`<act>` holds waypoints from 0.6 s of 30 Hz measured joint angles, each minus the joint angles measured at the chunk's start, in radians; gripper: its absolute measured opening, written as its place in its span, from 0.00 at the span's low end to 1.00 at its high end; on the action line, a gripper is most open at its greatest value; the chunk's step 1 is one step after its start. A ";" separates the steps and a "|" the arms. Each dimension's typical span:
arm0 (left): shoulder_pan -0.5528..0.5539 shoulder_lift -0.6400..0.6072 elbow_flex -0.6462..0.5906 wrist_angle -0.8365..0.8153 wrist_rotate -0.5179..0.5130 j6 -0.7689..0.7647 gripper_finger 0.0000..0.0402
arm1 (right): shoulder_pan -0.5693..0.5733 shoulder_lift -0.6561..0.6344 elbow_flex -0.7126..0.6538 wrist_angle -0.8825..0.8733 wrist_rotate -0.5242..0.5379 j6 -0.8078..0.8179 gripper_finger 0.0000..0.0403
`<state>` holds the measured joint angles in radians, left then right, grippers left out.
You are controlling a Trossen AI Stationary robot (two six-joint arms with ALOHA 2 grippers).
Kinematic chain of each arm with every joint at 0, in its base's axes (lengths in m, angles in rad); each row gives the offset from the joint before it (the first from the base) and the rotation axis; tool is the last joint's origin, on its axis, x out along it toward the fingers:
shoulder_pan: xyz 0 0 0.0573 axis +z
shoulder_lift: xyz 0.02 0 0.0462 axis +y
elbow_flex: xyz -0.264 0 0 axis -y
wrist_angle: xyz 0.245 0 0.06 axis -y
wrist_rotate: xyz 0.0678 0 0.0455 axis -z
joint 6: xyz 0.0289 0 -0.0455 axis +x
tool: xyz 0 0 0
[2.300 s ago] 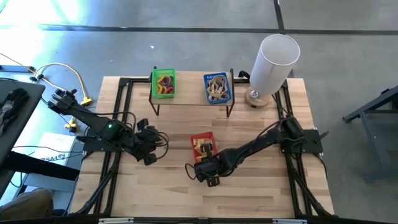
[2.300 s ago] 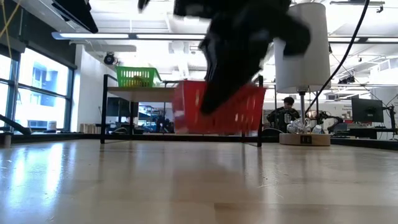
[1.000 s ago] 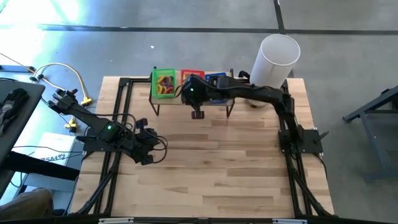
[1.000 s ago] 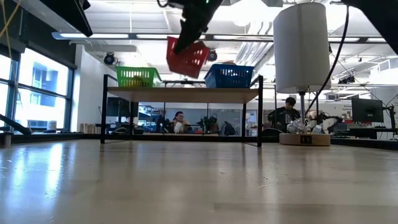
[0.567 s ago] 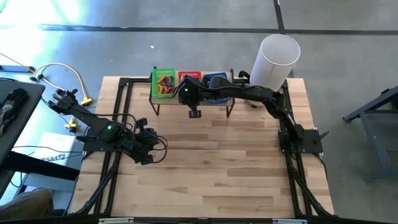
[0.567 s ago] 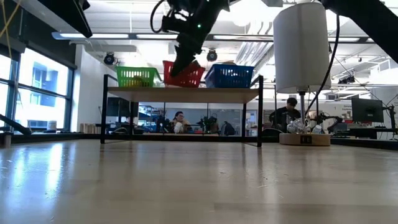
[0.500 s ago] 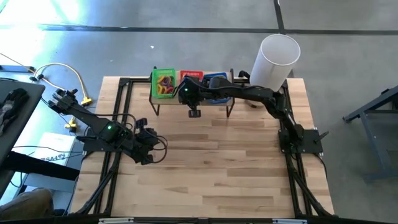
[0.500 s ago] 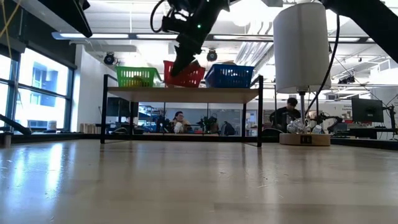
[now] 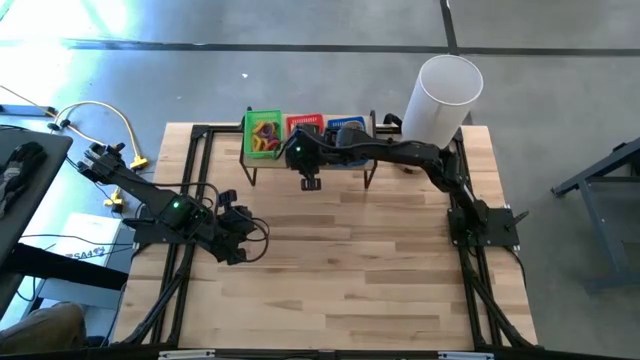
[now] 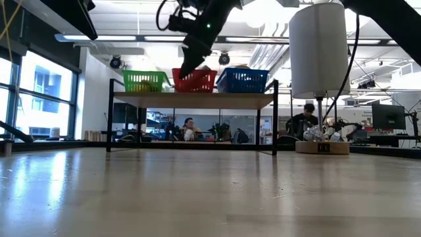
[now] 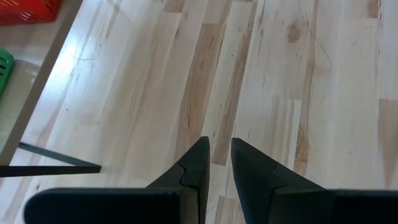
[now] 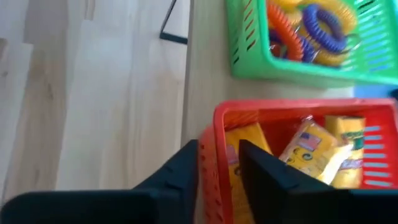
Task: Pick & Place Office Desk Supplies
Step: Return to Home Position
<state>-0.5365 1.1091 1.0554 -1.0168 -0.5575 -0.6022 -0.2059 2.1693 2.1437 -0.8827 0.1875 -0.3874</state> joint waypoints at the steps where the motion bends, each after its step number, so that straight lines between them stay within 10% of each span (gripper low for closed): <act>1: 0.000 0.000 0.000 0.000 0.000 0.000 0.15 | 0.006 -0.004 0.000 0.006 0.021 0.000 0.26; 18: 0.000 0.000 -0.001 0.000 0.000 -0.016 0.15 | 0.179 -0.104 0.001 -0.015 0.426 -0.059 0.51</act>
<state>-0.5365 1.1091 1.0546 -1.0164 -0.5578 -0.6177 -0.0270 2.0649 2.1445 -0.8981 0.6140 -0.4465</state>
